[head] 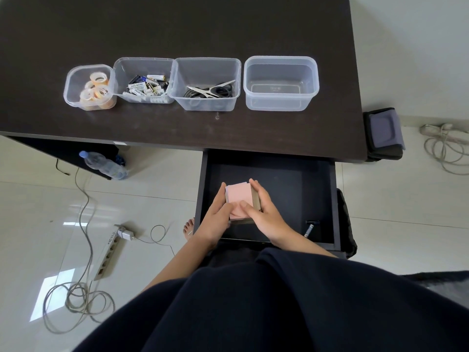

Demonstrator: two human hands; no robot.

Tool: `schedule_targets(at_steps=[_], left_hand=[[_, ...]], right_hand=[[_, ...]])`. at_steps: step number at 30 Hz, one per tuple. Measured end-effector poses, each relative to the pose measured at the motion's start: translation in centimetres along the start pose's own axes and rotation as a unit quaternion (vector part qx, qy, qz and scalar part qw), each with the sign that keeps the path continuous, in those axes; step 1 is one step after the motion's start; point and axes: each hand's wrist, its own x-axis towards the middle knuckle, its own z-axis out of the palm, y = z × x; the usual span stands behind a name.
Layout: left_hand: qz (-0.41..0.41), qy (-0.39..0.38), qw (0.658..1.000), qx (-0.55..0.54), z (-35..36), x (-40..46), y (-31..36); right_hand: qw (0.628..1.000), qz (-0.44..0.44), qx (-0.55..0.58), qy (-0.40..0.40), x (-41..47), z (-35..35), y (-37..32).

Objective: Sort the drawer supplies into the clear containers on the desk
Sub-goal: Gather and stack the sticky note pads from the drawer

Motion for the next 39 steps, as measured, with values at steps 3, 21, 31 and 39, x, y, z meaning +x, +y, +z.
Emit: schedule_targets(at_steps=[3,21,31,39], left_hand=[[0.006,0.001,1.000,0.019,0.0,0.2,0.0],[0.152,-0.041,0.984,0.087,1.2,4.0,12.6],[0.212,0.087,0.923,0.309,-1.5,14.9,23.3],[0.197,0.044,0.905,0.373,-3.0,19.5,23.1]], right_hand=[[1.000,-0.012,-0.001,0.024,-0.2,0.1,-0.4],[0.991,-0.002,0.112,0.077,5.1,-5.2,-12.1],[0.984,-0.028,-0.013,0.174,16.1,-11.4,-22.1],[0.986,0.077,-0.109,0.095,22.2,-11.6,-20.3]])
